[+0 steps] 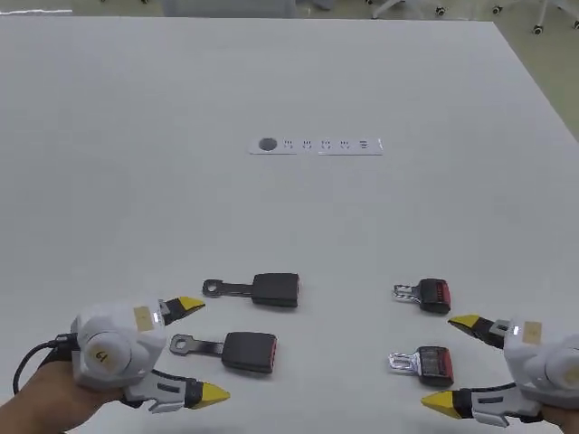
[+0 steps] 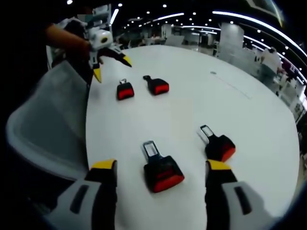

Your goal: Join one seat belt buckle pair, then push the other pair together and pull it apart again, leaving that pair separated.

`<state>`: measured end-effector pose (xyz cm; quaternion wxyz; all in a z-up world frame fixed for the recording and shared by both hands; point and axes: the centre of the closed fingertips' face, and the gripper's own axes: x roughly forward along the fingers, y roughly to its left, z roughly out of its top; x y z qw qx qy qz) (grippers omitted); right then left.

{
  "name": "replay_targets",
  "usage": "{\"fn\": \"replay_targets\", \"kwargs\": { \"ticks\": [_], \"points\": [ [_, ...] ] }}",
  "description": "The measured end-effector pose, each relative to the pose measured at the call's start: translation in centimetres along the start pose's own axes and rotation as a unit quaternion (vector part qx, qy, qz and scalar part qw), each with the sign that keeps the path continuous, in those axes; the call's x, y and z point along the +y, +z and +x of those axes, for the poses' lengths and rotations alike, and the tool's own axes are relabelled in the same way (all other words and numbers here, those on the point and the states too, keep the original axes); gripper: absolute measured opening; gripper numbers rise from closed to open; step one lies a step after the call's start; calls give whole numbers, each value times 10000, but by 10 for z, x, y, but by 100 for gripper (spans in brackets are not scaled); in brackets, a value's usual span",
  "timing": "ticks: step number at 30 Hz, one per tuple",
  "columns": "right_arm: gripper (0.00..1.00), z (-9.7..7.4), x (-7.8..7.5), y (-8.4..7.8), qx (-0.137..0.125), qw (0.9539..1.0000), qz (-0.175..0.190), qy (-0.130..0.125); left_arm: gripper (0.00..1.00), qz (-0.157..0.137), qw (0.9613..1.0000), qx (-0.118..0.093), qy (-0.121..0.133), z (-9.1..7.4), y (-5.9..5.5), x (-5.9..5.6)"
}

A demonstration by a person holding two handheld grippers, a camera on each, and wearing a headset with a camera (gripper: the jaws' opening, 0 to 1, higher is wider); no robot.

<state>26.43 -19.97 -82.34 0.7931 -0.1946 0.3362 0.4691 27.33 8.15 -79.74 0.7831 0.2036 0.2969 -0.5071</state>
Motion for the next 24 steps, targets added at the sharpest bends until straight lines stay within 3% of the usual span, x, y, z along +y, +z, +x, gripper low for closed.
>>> {"fn": "replay_targets", "kwargs": {
  "ticks": [15, 24],
  "points": [
    [70, 9, -2, -11, 280, 9990, -126, 324, 70, 188, 9983, 312, -454, 30, -12, -2],
    [62, 13, -5, -20, 421, 9977, -182, 502, 65, 399, 9960, 513, -620, 41, -18, 2]
  ]
}}
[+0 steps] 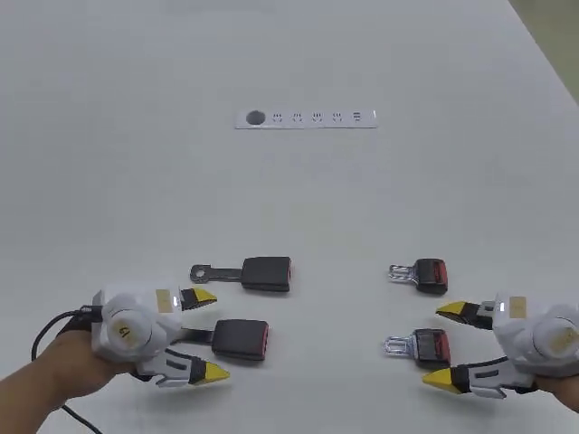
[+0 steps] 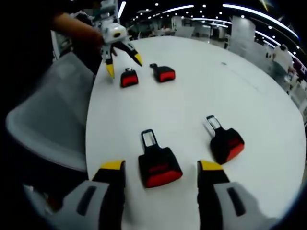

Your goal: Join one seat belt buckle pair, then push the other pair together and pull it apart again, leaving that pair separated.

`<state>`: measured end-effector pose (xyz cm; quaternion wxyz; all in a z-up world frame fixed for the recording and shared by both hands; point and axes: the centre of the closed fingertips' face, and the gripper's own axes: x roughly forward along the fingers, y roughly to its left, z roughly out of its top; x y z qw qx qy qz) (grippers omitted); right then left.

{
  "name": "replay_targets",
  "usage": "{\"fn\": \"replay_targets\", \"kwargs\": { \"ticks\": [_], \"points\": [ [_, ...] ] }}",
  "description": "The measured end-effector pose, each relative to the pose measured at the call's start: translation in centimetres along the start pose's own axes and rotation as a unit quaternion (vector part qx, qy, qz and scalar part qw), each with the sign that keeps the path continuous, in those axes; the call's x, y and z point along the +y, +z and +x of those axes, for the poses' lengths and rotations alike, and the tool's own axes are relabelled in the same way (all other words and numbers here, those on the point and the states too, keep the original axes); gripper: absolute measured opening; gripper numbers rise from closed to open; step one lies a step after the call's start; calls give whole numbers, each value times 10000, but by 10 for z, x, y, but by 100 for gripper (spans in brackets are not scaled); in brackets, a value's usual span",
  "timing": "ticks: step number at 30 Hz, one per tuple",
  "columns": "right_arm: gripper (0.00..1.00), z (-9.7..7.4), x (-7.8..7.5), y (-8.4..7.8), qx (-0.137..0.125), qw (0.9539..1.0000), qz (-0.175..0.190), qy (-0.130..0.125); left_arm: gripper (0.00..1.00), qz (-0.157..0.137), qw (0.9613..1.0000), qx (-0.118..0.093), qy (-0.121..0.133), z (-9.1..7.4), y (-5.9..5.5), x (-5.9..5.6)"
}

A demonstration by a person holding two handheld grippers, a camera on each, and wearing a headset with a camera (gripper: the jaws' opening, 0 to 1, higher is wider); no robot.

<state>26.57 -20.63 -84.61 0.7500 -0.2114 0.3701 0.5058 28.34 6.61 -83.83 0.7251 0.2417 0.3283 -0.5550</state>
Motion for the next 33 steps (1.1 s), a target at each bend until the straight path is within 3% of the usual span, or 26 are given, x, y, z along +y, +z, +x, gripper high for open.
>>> {"fn": "replay_targets", "kwargs": {
  "ticks": [5, 13, 18, 22, 26, 28, 33],
  "points": [
    [57, 4, 0, -4, 140, 9997, -142, 117, 56, 118, 9997, 105, -161, 7, 0, -4],
    [51, 6, 1, -11, 356, 9985, -313, 282, 52, 130, 9993, 208, -291, 16, -5, -5],
    [49, 7, -1, -9, 321, 9985, -329, 285, 52, 76, 9994, 196, -287, 20, -5, -6],
    [47, 7, -1, -8, 314, 9981, -426, 329, 50, 268, 9989, 232, -320, 21, -2, -7],
    [44, 7, -4, -8, 322, 9977, -478, 356, 40, 284, 9983, 296, -402, 19, -3, -7],
    [41, 6, -4, -8, 348, 9973, -526, 384, 37, 473, 9972, 298, -497, 20, -3, -11],
    [38, 6, -5, -8, 345, 9971, -566, 378, 36, 393, 9977, 314, -446, 20, -5, -7]
  ]
}}
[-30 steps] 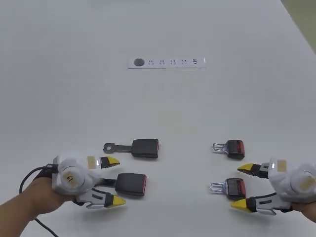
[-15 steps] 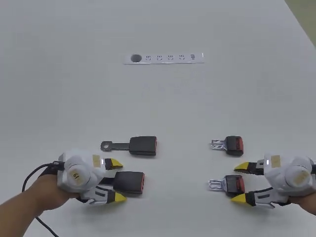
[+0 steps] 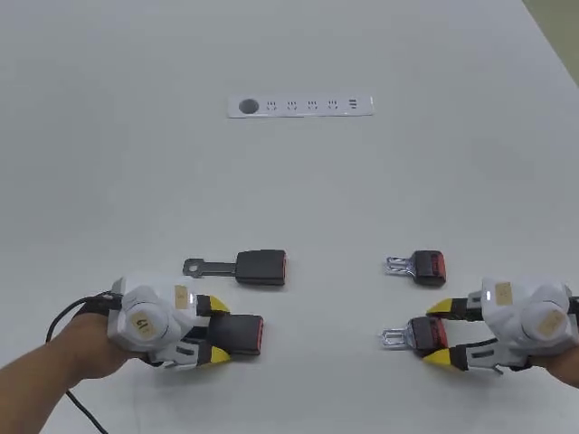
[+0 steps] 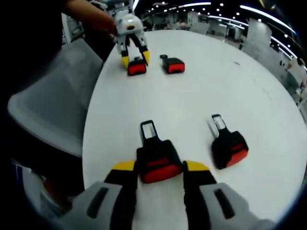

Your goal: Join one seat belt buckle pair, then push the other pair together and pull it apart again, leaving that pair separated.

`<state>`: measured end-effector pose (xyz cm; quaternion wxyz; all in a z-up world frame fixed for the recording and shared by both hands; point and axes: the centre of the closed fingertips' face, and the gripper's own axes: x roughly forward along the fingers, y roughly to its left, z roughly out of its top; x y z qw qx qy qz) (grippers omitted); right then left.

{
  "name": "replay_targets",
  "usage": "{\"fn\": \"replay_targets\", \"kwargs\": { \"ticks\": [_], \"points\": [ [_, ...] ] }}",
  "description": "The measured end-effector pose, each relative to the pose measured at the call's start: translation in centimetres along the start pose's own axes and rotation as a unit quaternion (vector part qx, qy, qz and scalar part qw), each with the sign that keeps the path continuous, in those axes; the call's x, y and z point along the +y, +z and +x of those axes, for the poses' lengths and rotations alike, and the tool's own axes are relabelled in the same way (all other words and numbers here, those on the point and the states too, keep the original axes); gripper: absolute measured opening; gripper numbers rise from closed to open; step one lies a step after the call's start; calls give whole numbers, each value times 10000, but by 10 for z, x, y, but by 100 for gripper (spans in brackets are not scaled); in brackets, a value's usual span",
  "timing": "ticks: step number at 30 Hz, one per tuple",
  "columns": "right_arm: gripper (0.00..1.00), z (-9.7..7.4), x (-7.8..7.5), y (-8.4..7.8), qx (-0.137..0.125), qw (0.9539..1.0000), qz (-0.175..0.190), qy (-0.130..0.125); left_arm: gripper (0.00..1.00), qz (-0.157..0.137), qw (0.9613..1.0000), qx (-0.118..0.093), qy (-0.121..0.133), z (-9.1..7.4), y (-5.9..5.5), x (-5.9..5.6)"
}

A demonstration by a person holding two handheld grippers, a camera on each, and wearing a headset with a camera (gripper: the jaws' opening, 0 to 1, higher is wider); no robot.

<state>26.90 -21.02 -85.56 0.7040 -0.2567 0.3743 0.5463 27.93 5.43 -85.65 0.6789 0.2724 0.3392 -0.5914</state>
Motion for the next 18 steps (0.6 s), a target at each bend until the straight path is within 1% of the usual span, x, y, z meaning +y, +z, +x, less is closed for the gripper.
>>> {"fn": "replay_targets", "kwargs": {
  "ticks": [4, 8, 13, 18],
  "points": [
    [37, -1, -1, 0, -52, 10000, 52, 4, 36, -39, 10000, 44, 27, 1, 0, 2],
    [37, -1, -1, -1, -113, 9999, 36, 31, 36, -205, 9997, -43, 127, 1, 0, 5],
    [37, 0, -2, -1, -160, 9998, 71, 51, 35, -165, 9998, 9, 139, 2, 1, 6],
    [37, 4, 0, 5, -327, 9993, 181, 22, 35, -149, 9998, 8, 125, 2, 1, 7]
  ]
}}
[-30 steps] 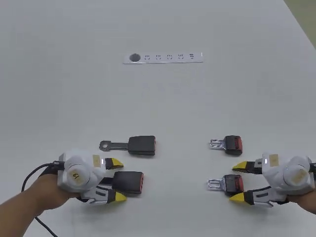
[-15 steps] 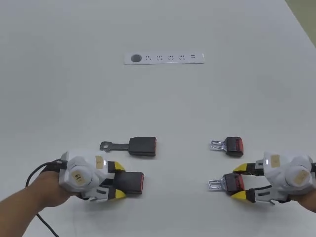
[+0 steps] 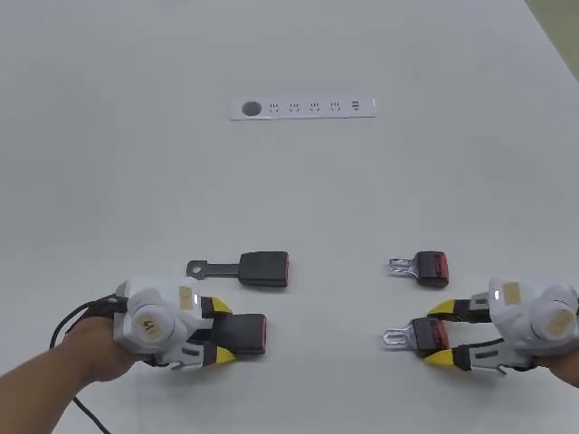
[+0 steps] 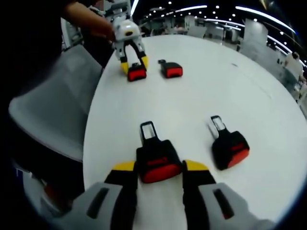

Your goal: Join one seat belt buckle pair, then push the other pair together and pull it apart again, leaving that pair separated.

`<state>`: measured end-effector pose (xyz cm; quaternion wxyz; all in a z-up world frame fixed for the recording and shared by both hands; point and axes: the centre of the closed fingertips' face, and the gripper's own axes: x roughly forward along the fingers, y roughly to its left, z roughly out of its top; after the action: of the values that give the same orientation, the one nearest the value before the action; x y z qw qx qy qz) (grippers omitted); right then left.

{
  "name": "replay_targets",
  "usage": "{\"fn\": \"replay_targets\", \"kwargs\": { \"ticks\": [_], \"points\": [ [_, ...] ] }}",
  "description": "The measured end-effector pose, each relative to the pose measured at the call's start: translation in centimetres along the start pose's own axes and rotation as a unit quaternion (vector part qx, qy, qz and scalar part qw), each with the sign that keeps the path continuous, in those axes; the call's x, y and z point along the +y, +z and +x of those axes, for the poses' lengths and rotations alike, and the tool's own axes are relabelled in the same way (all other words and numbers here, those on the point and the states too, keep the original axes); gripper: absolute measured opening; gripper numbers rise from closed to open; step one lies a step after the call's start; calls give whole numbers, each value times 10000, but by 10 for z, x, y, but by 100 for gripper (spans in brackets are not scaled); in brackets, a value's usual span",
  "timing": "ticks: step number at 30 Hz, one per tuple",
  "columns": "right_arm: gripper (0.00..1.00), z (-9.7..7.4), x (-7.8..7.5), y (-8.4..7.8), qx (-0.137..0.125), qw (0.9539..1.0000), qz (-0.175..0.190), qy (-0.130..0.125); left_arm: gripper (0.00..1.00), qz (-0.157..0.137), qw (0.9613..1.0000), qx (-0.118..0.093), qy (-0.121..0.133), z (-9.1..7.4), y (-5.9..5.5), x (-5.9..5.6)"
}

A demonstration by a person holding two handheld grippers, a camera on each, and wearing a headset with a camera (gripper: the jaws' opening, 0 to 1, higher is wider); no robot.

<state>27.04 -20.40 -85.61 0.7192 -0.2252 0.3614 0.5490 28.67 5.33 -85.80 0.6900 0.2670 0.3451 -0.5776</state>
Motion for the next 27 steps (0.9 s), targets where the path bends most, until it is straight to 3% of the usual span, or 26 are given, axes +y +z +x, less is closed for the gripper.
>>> {"fn": "replay_targets", "kwargs": {
  "ticks": [10, 22, 27],
  "points": [
    [36, 15, 5, 18, -272, 9996, 106, -12, 35, 30, 10000, 51, -42, 0, 0, 0],
    [36, 56, 20, 64, -555, 9985, 12, -27, 35, 28, 10000, 79, -44, -2, 0, -2],
    [36, 71, 25, 81, -687, 9973, 209, -117, 35, 34, 9999, 91, -47, -2, 0, -2]
  ]
}}
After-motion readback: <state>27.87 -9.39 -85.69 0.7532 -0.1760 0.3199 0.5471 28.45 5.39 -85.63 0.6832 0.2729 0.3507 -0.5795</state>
